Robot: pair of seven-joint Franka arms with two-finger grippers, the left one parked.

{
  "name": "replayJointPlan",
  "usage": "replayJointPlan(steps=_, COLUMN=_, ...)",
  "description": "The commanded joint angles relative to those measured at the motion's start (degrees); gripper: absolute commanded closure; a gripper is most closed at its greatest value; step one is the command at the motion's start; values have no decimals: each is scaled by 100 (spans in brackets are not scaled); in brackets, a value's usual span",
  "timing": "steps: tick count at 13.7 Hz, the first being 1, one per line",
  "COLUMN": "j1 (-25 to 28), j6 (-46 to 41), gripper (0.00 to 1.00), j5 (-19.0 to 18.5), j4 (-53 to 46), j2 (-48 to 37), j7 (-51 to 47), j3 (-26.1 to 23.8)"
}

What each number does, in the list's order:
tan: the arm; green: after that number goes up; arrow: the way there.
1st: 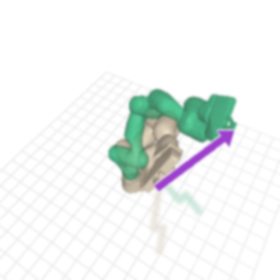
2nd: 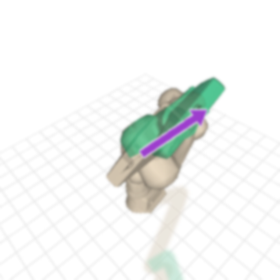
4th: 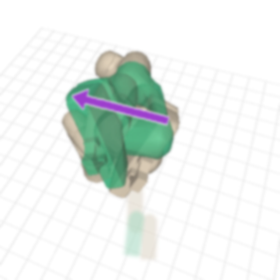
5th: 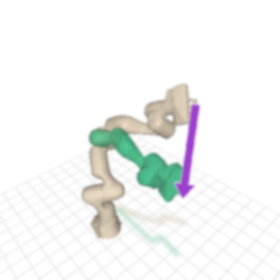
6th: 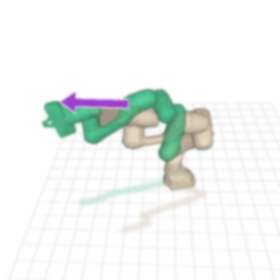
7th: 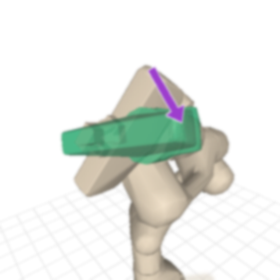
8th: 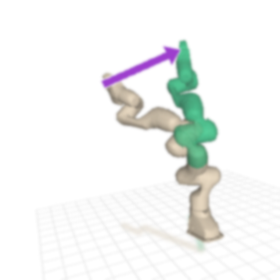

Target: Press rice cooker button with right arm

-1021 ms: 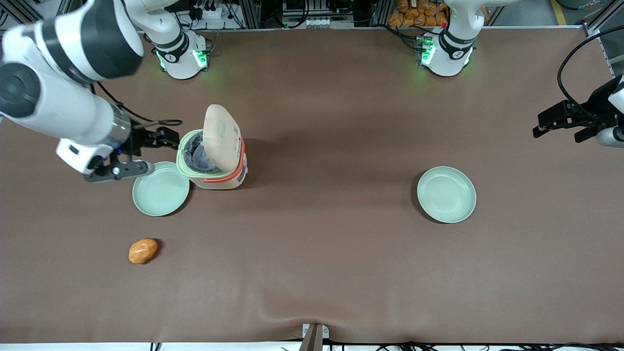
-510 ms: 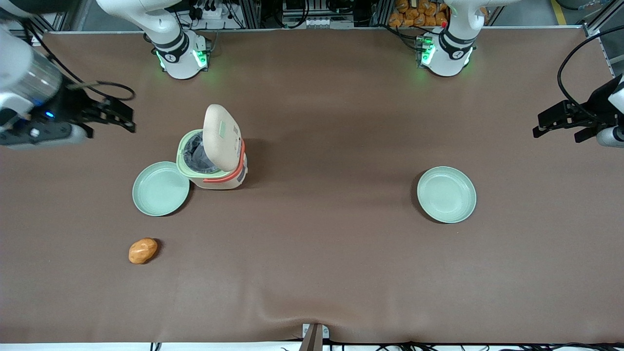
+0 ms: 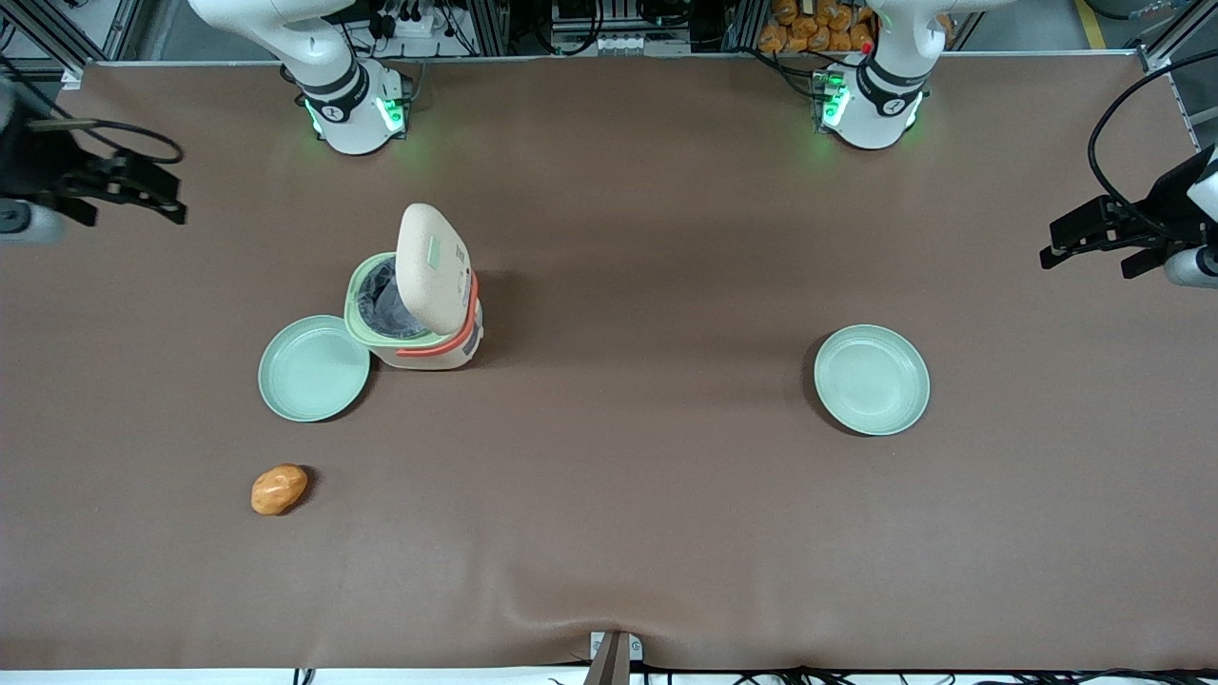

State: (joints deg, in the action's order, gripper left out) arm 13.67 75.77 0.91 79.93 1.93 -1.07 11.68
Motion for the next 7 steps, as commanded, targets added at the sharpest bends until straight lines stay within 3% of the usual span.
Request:
replayJointPlan(steps=1, j1=-49, j6=-98, gripper=0, j5=-12, j4=-21, j2=-26, j7=291, j3=115)
replayJointPlan(steps=7, j1=-49, j6=-132, gripper=0, j5=-12, j4=-12, j2=-17, j7=300, j3=150)
